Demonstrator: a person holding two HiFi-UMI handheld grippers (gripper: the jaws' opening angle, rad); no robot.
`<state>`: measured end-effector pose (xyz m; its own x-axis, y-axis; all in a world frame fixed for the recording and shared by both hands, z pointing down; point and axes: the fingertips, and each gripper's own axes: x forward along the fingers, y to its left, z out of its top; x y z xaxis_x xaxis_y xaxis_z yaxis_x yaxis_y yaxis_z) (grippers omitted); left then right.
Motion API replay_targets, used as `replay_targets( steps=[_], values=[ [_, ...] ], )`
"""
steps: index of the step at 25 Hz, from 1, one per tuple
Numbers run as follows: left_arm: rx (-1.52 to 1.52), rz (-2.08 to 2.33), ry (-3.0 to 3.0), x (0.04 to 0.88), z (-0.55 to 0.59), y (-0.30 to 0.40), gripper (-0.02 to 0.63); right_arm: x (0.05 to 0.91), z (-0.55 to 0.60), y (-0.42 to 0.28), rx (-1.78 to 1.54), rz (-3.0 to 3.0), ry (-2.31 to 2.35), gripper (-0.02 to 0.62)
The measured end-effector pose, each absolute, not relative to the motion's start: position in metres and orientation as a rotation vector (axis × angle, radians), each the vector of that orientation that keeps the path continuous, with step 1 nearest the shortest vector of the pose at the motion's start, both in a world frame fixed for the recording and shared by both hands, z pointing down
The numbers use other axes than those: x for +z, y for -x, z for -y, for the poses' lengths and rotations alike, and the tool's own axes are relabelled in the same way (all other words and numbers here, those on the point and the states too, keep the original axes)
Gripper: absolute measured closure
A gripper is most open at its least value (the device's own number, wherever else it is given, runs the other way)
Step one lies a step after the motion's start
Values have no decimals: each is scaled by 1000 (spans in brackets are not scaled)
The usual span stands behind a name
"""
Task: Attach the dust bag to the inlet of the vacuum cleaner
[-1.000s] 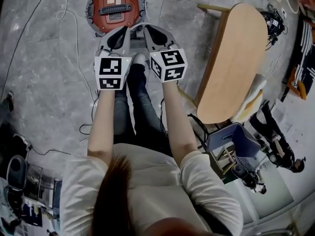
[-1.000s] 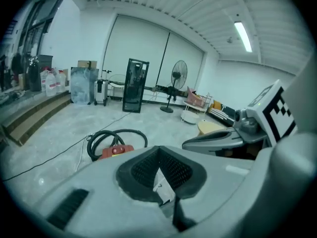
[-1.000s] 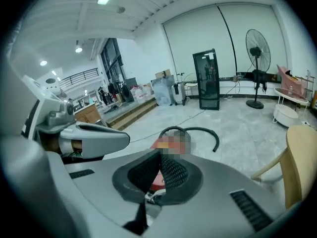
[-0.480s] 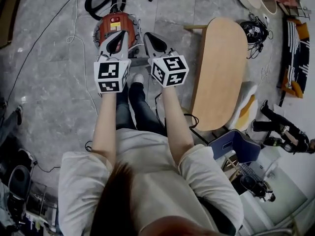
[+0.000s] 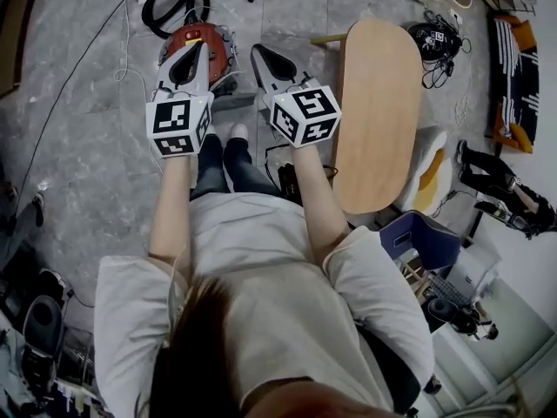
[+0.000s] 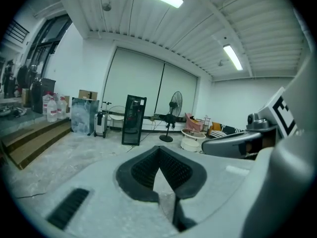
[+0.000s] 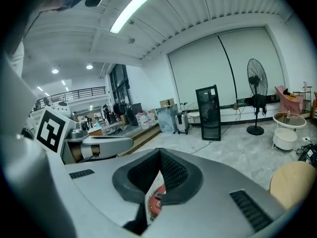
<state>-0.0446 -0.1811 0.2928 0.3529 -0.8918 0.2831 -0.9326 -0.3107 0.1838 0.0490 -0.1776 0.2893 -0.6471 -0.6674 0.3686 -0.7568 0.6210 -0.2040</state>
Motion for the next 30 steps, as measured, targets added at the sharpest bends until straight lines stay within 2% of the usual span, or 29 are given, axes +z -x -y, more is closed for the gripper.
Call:
replay_targets(
  steps=[17, 30],
  values=[
    [96, 1555, -2397, 220, 134, 42, 589, 212, 128, -51, 365, 2659, -1148, 594],
    [62, 1575, -2487, 180, 91, 33, 589, 192, 88, -73, 344, 2653, -1187, 594]
  ],
)
